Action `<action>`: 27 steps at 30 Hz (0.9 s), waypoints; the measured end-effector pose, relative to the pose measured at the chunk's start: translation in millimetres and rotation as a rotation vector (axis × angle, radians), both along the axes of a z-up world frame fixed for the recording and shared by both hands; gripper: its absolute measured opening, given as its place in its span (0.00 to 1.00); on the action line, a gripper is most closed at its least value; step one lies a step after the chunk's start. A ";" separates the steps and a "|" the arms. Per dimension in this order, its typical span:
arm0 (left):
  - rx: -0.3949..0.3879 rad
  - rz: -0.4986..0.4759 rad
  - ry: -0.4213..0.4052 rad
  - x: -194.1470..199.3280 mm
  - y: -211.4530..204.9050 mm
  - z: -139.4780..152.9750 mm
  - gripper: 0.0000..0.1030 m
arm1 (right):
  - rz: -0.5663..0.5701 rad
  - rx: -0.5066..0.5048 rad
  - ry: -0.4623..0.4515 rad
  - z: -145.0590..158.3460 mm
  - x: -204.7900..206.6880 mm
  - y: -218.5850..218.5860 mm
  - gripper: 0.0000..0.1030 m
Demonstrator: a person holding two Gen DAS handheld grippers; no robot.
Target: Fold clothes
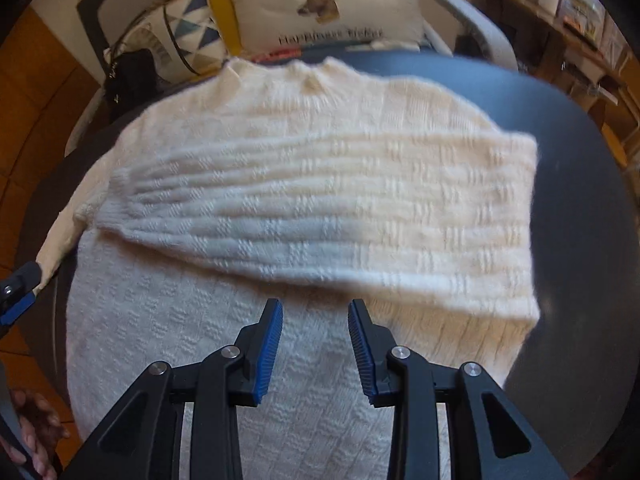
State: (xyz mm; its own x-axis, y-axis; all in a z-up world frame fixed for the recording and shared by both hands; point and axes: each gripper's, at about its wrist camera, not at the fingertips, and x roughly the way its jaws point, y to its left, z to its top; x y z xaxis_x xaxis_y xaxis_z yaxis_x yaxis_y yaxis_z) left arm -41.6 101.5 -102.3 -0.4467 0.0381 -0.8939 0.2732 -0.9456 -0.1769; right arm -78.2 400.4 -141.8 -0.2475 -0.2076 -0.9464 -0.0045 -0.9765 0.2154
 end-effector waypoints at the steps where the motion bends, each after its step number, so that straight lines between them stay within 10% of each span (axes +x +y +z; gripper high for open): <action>1: 0.011 0.012 0.012 2.6 -3.0 4.3 1.00 | -0.014 -0.031 -0.027 -2.9 -0.7 3.4 0.33; 14: 0.124 0.189 -0.054 -3.1 -27.8 9.1 1.00 | -0.140 -0.159 0.034 5.2 -42.7 46.9 0.34; 19: 0.025 0.157 -0.262 -18.8 -0.5 -24.0 1.00 | -0.195 -0.024 0.132 10.1 -36.3 39.4 0.34; 27: 0.149 0.085 -0.379 -16.7 25.5 -65.8 1.00 | -0.167 0.150 0.268 32.9 -17.2 1.8 0.42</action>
